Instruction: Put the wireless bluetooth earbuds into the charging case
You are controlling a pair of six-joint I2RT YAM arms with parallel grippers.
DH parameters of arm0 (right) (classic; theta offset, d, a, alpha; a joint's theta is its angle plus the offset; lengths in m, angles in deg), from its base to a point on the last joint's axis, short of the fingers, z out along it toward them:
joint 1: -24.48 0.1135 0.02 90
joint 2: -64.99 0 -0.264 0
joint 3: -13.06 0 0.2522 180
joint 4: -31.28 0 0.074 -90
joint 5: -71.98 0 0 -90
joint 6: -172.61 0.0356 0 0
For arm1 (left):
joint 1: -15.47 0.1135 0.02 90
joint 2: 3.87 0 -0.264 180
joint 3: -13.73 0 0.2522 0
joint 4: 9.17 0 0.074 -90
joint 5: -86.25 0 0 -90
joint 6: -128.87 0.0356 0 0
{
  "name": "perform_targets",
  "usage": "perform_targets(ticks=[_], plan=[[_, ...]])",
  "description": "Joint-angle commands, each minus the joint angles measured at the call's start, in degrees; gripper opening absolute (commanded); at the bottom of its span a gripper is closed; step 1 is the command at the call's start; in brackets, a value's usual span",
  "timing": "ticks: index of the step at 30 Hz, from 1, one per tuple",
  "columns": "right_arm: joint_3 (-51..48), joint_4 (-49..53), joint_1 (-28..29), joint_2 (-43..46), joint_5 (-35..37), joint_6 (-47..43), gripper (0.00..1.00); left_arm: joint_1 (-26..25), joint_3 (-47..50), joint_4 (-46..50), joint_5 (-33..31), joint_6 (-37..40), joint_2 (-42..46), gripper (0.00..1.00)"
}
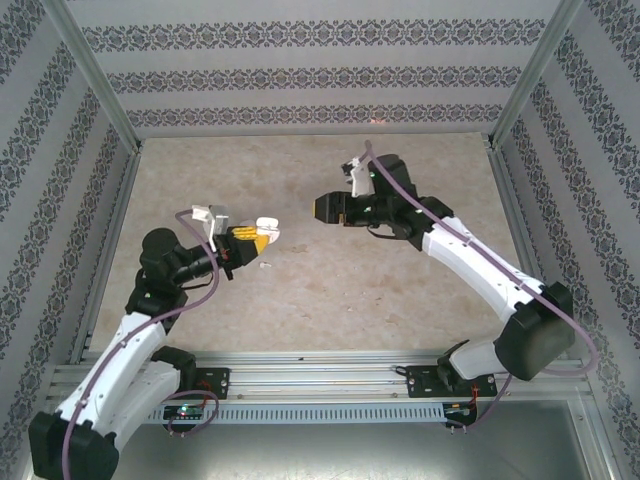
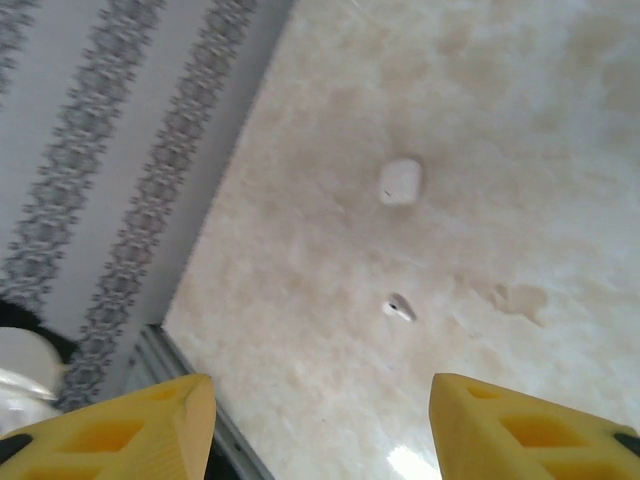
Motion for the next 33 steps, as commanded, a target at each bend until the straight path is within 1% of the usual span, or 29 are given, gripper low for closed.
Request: perform_targets(ticks=[1,4,7,11,17,22,25,28,33], plan=[[1.3,4.4,5.1,-6.6,7.6,-0.7,0.55,1.1,1.9,6.3,-7.1,6.9,5.4,0.00],[8.4,8.5,8.3,-16.0,8.3,-6.7,0.48,1.4,2.7,9.4,-9.8,8.7,10.0,0.00],[18.3,14.6,10.4,-26.0,9.0,-13.2,0.46,1.7,2.1,14.5,-11.4,11.1,13.5,0.00],[31.0,21.4,12.6,-37.5,9.7,-19.8,0.47,1.7,0.9,20.7,-11.7,13.8,17.8,0.00],[46.1,30.0,15.5,-49.8,12.1,-25.9,0.51,1.7,1.0,25.0,-11.0,14.6,23.1,0.00],[56.7,37.0,17.2,-57.8,14.1,-28.7,0.51,1.8,0.9,26.5,-10.3,14.6,24.6,0.00],[61.2,40.1,17.8,-61.4,14.1,-29.3,0.52,1.8,1.1,26.7,-9.9,14.6,24.7,0.00],[63.5,41.6,18.5,-63.4,14.8,-30.4,0.52,1.8,1.2,27.0,-9.8,14.7,24.8,0.00],[64.3,43.3,19.0,-64.8,16.5,-31.0,0.48,1.8,1.4,26.8,-9.3,14.6,25.0,0.00]])
